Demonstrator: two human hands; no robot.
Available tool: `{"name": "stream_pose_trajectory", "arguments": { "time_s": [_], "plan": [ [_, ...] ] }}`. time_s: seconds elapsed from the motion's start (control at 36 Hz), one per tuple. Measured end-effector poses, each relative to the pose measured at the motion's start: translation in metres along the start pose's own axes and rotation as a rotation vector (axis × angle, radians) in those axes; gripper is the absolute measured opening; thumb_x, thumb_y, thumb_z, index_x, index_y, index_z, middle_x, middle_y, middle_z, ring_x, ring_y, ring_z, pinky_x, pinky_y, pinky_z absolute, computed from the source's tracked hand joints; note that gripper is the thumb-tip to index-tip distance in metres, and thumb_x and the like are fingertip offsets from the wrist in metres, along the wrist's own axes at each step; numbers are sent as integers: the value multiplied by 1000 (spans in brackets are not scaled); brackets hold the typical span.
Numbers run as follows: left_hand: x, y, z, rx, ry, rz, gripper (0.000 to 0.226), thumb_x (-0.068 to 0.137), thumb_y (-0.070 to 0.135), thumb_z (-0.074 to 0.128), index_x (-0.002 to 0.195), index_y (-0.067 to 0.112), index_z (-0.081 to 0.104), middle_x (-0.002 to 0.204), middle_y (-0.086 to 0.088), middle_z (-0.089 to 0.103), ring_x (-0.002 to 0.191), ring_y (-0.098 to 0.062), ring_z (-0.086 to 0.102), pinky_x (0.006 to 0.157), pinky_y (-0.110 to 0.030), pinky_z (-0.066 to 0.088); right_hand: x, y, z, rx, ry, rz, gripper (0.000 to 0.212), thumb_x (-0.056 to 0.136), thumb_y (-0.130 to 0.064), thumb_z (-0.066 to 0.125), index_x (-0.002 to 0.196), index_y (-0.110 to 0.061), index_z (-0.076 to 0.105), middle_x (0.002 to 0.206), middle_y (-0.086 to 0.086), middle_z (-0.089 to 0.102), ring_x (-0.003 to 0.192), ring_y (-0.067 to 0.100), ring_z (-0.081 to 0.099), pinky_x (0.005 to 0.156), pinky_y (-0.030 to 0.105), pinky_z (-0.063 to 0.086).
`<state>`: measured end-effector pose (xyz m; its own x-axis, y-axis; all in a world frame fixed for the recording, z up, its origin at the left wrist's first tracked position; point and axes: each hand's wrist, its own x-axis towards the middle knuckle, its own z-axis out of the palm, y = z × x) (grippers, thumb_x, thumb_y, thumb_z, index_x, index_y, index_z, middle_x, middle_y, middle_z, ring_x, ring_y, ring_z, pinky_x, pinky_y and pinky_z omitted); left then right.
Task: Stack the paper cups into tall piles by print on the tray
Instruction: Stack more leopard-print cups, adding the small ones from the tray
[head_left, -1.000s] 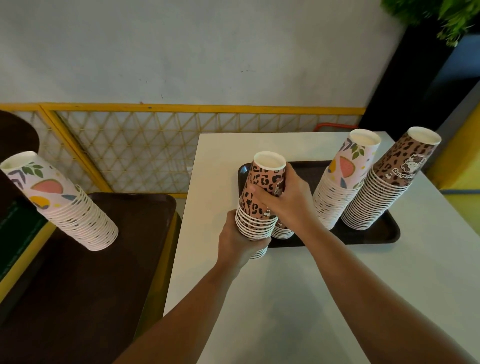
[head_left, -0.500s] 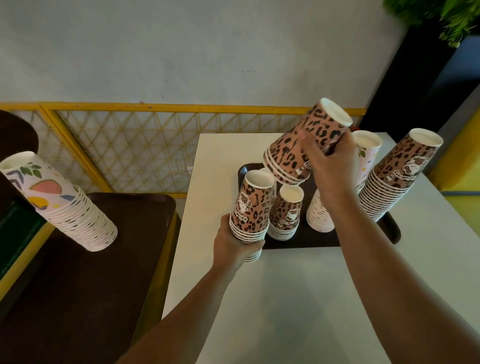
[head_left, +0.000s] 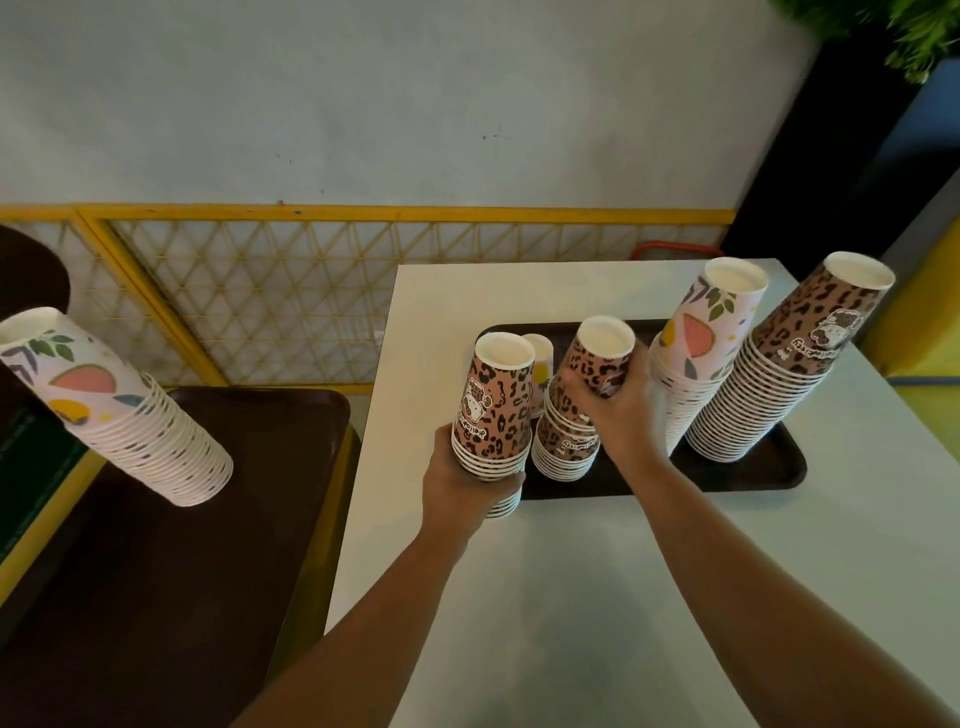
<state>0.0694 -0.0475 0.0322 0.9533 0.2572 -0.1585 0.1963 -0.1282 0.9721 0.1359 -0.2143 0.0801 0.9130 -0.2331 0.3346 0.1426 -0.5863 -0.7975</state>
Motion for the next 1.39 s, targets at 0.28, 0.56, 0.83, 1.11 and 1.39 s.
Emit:
{"name": "stream_pose_trajectory", "arguments": {
  "time_s": [0.28,0.56,0.83,1.11,1.39],
  "plan": [
    [-1,4,4,65,8,30,79,54,15,88,120,21,46,113,6,61,102,-15,58,83,-31,51,-27,-40,-7,151,28,-289,71,80,-44,60,135,-4,40,133,-3,45,125,6,41,100,8,33],
    [-5,11,7,88,-6,64,78,54,20,89,119,23,46,109,6,63,99,-15,61,79,-25,53,-44,-54,13,129,-291,-81,82,69,-41,77,136,-22,35,128,-5,54,118,8,48,94,22,40],
    [-10,11,7,116,13,94,73,55,19,88,115,24,47,107,9,63,95,-12,61,77,-24,51,-37,-58,11,126,-201,-83,66,71,-37,76,124,-12,46,103,-11,57,93,-2,51,70,0,39],
    [-11,9,9,113,6,76,74,55,18,88,116,24,48,104,10,62,95,-11,59,74,-21,49,-12,-71,-15,221,-46,-112,57,73,-38,74,119,-14,50,105,-9,63,95,4,60,77,11,48],
    [-7,7,6,115,14,77,76,54,19,88,117,26,47,110,6,63,100,-14,60,84,-33,54,20,-60,-37,216,229,-124,70,72,-38,76,126,-9,43,113,-8,53,102,3,49,82,-1,36]
  ]
}}
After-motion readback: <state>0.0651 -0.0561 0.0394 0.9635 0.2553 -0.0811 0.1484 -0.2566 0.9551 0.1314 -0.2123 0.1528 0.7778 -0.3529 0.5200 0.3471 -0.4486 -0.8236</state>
